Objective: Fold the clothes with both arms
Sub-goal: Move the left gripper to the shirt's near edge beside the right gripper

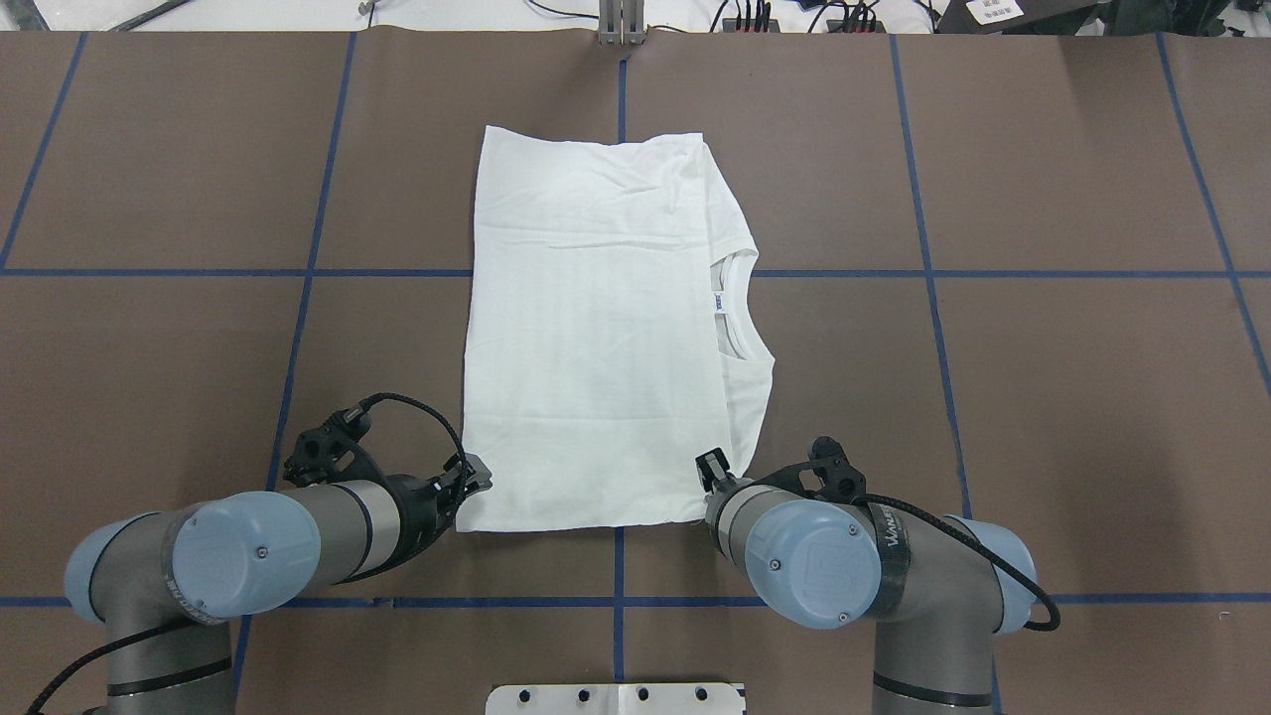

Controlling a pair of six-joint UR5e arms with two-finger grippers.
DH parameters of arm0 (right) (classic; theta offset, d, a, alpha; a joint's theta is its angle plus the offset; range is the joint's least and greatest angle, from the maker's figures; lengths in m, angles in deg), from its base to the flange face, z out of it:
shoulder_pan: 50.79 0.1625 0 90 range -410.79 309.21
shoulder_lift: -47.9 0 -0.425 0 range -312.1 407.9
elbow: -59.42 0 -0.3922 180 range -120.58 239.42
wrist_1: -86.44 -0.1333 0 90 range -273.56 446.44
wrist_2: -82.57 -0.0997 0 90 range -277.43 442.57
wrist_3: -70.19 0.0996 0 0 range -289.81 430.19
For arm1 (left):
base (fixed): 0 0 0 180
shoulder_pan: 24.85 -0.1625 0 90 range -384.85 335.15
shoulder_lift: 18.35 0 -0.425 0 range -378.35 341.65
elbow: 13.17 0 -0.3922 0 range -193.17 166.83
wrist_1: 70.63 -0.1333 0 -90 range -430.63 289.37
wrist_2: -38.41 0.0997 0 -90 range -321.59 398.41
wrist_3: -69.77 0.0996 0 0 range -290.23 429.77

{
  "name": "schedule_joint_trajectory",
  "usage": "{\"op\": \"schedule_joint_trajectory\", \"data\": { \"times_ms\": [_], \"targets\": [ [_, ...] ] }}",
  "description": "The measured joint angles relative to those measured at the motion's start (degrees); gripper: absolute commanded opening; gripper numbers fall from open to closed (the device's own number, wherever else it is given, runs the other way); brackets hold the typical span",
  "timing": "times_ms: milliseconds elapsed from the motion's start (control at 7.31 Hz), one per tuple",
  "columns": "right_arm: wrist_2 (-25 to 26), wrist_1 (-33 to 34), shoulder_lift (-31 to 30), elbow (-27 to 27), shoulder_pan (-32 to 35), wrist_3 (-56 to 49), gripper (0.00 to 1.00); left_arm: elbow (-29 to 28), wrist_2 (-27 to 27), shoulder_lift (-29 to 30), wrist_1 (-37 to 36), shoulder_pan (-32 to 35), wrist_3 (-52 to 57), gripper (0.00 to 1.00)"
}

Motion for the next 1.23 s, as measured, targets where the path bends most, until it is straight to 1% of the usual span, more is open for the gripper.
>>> {"op": "schedule_joint_trajectory", "data": {
  "times_ms": [137, 547, 684, 821, 1232],
  "targets": [
    [0.0, 0.01, 0.04, 0.0, 0.0, 0.0, 0.0, -0.49, 0.07, 0.02, -0.23, -0.25, -0.27, 0.6],
    [0.0, 0.01, 0.17, 0.02, -0.03, 0.0, 0.0, -0.81, 0.04, 0.26, -1.02, -1.48, -2.13, 0.22],
    [0.0, 0.01, 0.24, 0.03, -0.03, 0.0, 0.0, -0.78, 0.03, 0.4, -1.1, -1.68, -2.73, 0.19],
    [0.0, 0.01, 0.3, 0.15, -0.04, 0.0, 0.0, -0.74, 0.0, 0.49, -1.11, -1.78, -3.03, 0.0],
    [0.0, 1.07, 0.42, 0.68, -0.03, 0.0, 0.0, -0.2, -0.15, 0.57, -1.14, -1.8, -3.21, 0.0]
  ]
}}
